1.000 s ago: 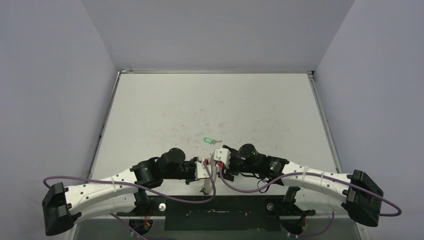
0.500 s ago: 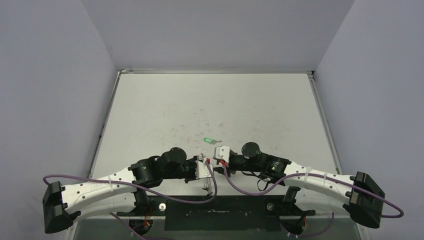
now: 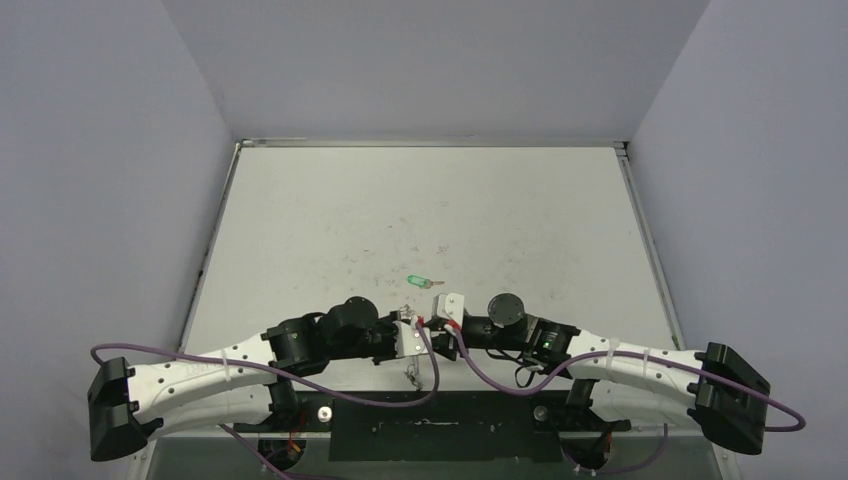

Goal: Put the keys on the keyring
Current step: Adjust the keyring.

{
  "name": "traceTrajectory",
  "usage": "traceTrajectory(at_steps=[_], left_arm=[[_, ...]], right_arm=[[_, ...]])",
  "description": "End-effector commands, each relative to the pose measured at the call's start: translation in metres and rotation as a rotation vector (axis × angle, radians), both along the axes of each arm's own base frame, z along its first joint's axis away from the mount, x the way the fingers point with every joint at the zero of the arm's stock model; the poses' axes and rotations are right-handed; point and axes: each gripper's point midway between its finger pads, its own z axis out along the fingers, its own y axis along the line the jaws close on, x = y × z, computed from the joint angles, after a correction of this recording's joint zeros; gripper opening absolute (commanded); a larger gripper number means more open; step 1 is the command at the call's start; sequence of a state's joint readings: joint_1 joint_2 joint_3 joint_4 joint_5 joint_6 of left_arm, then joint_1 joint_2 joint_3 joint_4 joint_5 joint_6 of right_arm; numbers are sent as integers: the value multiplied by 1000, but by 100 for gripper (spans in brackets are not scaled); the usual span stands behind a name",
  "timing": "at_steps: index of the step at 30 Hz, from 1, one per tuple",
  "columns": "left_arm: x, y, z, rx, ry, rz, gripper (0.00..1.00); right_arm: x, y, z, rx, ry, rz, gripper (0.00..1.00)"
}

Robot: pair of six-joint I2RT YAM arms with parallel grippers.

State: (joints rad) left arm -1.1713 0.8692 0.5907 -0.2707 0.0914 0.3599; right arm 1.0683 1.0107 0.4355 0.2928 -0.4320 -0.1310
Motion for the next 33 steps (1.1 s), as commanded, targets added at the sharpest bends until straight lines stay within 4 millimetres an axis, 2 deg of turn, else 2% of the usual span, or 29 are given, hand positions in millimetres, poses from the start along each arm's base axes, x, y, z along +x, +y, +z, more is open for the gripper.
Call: traceTrajectory(at_steps=[1, 15, 17, 21, 23, 27, 33], left_arm=[[9, -15, 35, -93, -51, 19, 0], [6, -16, 36, -101, -57, 14, 0], [6, -15, 36, -100, -57, 15, 0], [6, -16, 37, -104, -60, 18, 0], [6, -15, 37, -102, -60, 18, 0], [6, -15, 37, -103, -62, 19, 0], [6, -15, 39, -113, -67, 21, 0]], right_arm=[[-5, 11, 10, 61, -3, 29, 32], [-6, 21, -4, 32, 12, 45, 8], [-5, 20, -6, 28, 15, 37, 8], [-1, 18, -5, 30, 16, 6, 20], [0, 16, -5, 35, 13, -7, 22], [2, 14, -6, 41, 10, -21, 21], [1, 16, -9, 50, 19, -22, 11]])
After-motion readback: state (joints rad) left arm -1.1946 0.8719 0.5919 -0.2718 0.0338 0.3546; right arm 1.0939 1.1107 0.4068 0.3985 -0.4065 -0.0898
